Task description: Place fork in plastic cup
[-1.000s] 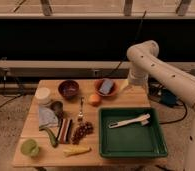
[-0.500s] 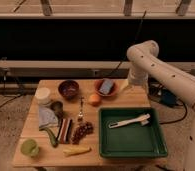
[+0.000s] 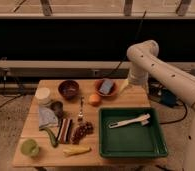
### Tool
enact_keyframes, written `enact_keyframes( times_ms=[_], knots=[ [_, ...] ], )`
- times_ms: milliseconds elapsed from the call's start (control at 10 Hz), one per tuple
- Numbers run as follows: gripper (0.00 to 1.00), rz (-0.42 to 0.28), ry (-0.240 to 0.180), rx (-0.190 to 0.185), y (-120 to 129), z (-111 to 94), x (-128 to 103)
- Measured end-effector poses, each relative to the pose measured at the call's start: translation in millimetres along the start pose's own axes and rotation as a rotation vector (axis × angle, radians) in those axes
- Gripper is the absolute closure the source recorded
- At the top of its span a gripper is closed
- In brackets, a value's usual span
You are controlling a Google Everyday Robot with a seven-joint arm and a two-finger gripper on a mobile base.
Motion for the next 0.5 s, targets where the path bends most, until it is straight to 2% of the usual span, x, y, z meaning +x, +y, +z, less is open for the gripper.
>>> enact_keyframes(
  times_ms=[200,500],
  knots=[
    [0.2,-0.034,-0.015,0.008,-22,5,-4],
    [0.2,-0.103,-0.043,0.021,-93,13,-15]
  ],
)
